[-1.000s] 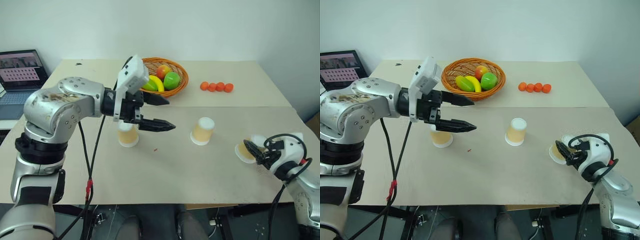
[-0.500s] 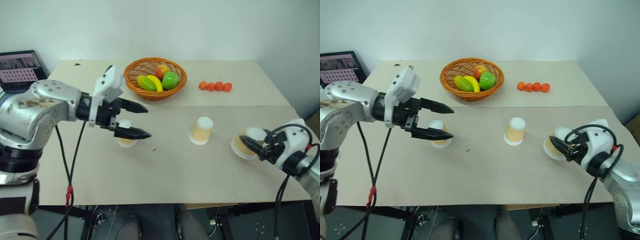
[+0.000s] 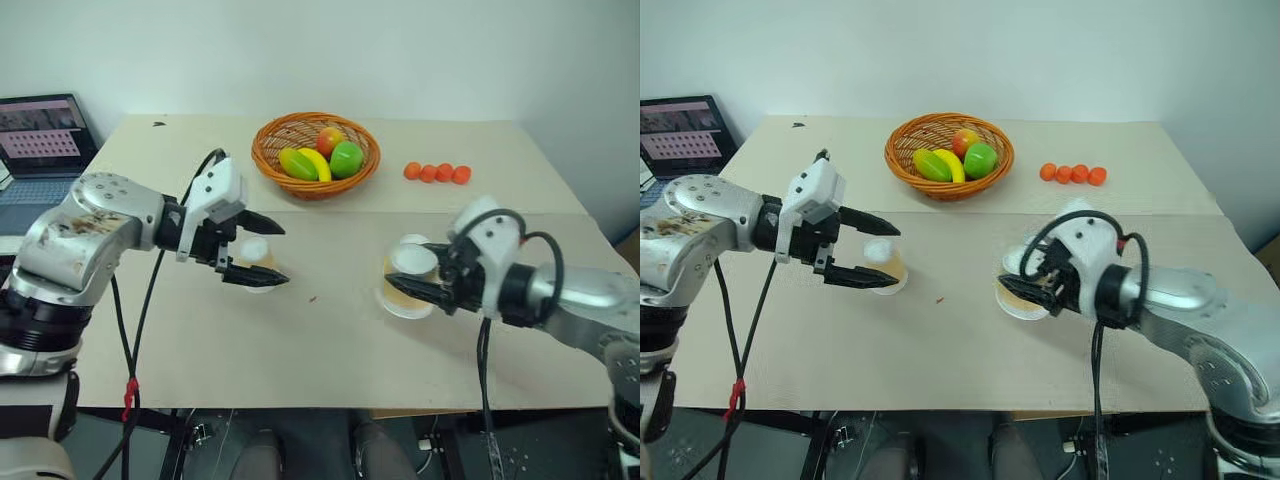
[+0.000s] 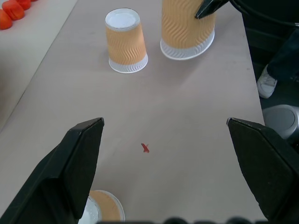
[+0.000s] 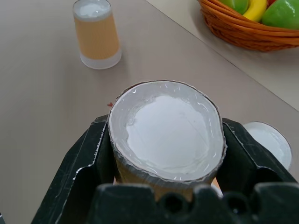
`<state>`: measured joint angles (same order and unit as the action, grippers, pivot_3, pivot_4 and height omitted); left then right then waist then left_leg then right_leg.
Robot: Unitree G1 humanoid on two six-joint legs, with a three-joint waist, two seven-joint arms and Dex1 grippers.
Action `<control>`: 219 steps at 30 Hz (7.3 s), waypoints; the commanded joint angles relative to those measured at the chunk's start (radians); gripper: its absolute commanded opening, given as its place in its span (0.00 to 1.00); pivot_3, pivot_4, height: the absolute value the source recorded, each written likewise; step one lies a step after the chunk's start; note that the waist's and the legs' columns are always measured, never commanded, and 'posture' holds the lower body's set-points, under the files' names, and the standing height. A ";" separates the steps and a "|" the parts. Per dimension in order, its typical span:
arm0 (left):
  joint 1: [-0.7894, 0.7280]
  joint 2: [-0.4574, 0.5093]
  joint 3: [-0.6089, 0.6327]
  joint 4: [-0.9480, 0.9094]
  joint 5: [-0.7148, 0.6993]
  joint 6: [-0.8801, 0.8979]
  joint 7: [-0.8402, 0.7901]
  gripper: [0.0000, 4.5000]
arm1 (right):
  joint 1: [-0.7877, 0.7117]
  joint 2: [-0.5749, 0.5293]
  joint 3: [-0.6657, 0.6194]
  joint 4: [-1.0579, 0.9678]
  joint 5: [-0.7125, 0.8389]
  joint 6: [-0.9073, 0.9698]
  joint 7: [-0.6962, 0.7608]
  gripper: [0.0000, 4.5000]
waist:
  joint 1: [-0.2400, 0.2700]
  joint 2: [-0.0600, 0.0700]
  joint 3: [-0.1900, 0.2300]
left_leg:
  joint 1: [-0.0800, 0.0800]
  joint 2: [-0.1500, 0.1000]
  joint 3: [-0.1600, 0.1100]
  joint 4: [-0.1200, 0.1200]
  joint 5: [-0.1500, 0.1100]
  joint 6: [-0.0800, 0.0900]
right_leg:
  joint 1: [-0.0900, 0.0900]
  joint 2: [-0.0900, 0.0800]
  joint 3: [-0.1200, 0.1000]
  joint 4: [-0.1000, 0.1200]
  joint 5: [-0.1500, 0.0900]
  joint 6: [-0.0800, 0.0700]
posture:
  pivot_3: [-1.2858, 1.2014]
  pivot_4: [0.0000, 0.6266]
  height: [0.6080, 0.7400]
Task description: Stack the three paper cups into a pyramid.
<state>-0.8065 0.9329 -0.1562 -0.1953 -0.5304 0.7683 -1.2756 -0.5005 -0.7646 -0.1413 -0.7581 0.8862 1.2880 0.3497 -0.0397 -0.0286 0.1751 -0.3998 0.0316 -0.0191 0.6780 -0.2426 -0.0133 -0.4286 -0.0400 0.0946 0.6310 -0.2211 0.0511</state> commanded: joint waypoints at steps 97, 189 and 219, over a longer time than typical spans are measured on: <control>-0.046 0.056 0.115 -0.190 -0.167 0.199 0.078 1.00 | 0.097 0.202 0.076 0.698 -0.532 -0.888 0.360 0.99 | -0.007 -0.002 0.000 | 0.000 0.002 0.001 0.002 0.001 0.001 | -0.008 0.004 0.003 0.015 -0.001 -0.004 | 0.52 0.24 0.95; 0.153 0.047 0.176 -0.175 -0.125 0.116 0.245 1.00 | 0.093 0.246 0.006 0.227 -0.077 -0.399 0.322 1.00 | -0.005 -0.004 0.000 | 0.002 0.003 0.000 0.002 0.001 0.001 | -0.007 0.005 0.002 0.016 -0.002 -0.004 | 0.52 0.24 0.95; 0.773 -0.277 0.464 0.046 0.163 -0.473 0.534 1.00 | -0.034 -0.214 -0.065 0.367 0.001 -0.345 0.682 1.00 | 0.001 -0.005 0.000 | 0.001 0.002 0.002 0.001 0.001 0.001 | -0.007 0.001 0.001 0.014 0.002 -0.010 | 0.52 0.24 0.95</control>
<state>-0.0291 0.6650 0.3241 -0.1647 -0.4041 0.3642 -0.7613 -0.5246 -0.9622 -0.1699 -0.3504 0.8505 0.9264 1.0442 -0.0386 -0.0339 0.1756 -0.3985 0.0335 -0.0170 0.6795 -0.2416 -0.0127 -0.4357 -0.0384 0.0960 0.6449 -0.2200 0.0419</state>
